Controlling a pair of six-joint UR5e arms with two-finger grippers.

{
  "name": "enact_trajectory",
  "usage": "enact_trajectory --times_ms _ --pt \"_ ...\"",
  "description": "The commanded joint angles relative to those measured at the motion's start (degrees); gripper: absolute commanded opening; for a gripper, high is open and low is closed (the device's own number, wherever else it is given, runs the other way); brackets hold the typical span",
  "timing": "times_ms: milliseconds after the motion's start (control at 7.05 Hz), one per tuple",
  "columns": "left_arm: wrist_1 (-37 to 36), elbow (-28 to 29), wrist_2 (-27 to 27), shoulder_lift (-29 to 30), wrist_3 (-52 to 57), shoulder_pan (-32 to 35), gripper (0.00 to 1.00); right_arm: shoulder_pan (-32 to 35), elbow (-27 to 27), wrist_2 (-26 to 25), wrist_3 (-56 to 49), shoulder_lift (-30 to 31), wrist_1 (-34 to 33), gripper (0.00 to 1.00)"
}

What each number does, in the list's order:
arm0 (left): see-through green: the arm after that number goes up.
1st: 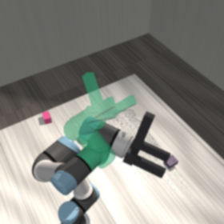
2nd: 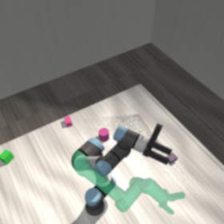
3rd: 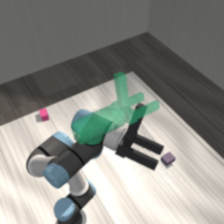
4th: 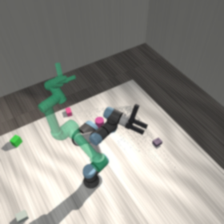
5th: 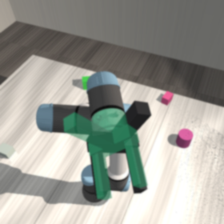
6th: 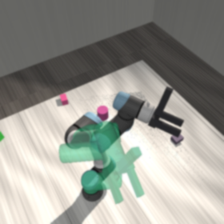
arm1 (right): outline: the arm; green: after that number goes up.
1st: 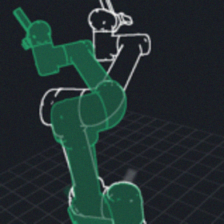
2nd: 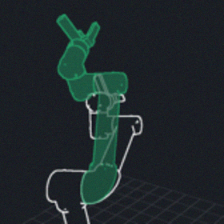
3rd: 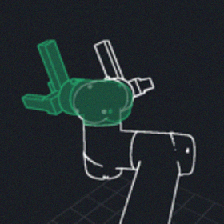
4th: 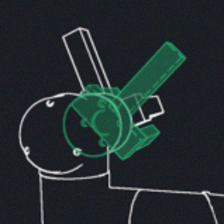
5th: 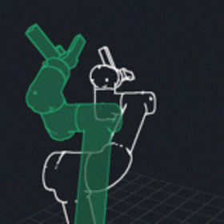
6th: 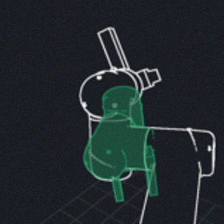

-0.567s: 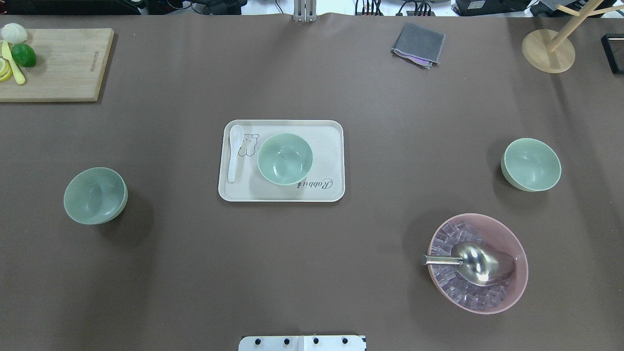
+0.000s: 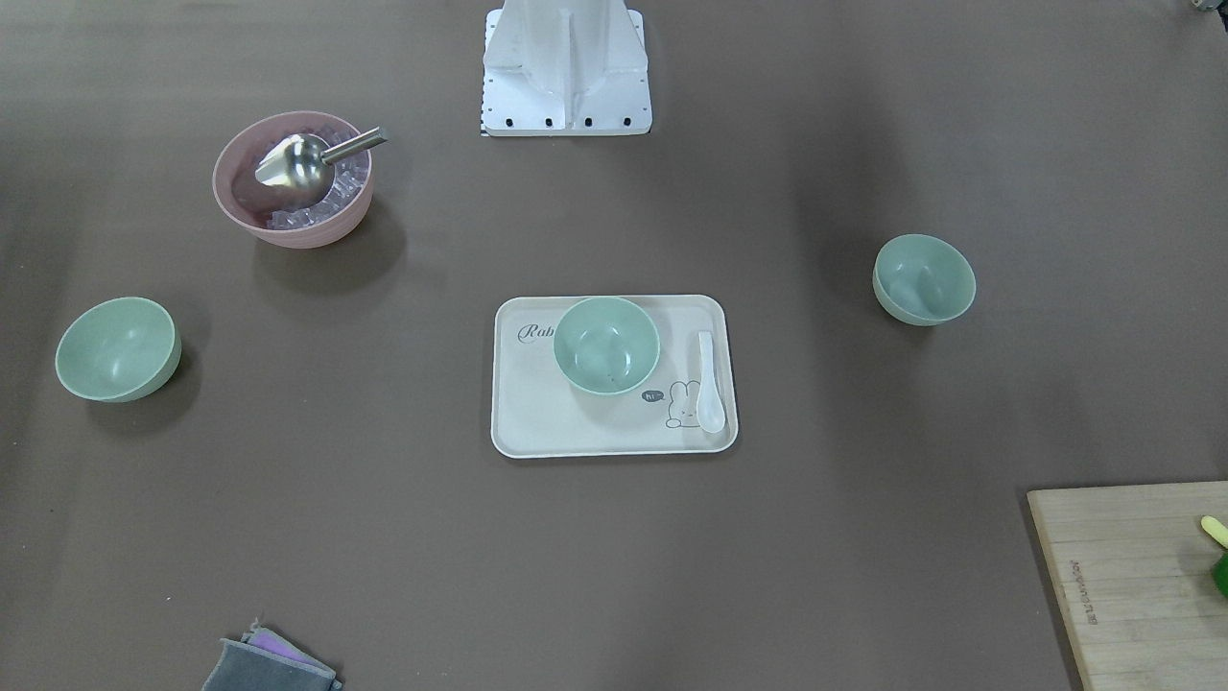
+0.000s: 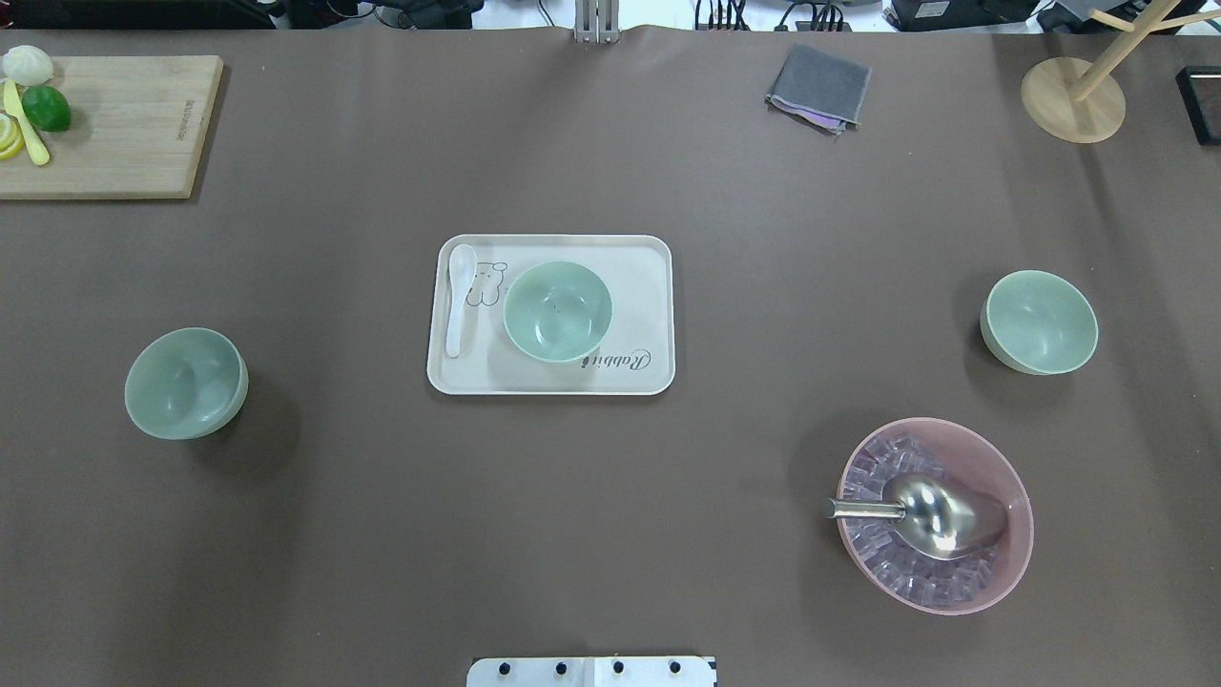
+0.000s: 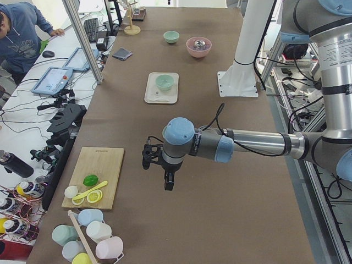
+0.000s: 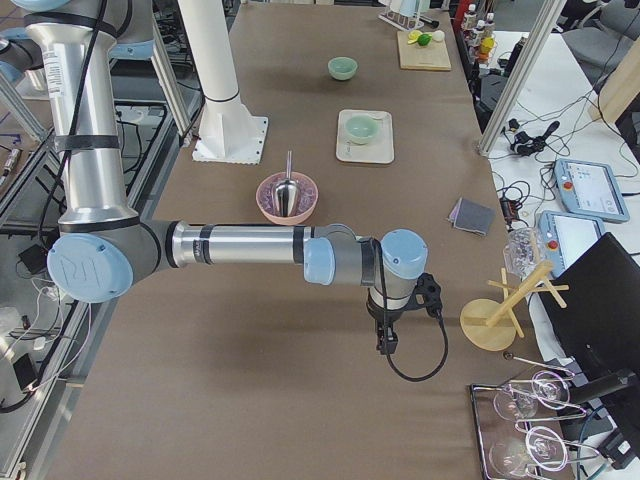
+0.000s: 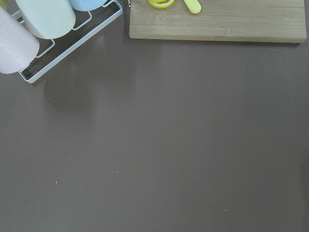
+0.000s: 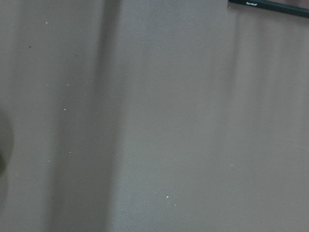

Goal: Stack green bowls together

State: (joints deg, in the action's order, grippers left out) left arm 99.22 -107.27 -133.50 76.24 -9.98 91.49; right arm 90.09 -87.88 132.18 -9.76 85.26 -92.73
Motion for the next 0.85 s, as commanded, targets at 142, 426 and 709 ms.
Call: enact_trajectory --times_ms 142,426,709 --pt "0.00 0.13 -0.01 -0.13 0.58 0.00 0.98 0.00 0.07 -0.08 0.09 -0.10 -0.09 1.00" --pt "0.00 0.04 -0.27 -0.13 0.67 0.00 0.98 0.00 0.16 -0.09 0.09 -0.18 0.00 1.00" --pt "0.00 0.04 -0.27 -0.13 0.67 0.09 0.98 0.00 0.16 -0.09 0.00 -0.18 0.00 1.00"
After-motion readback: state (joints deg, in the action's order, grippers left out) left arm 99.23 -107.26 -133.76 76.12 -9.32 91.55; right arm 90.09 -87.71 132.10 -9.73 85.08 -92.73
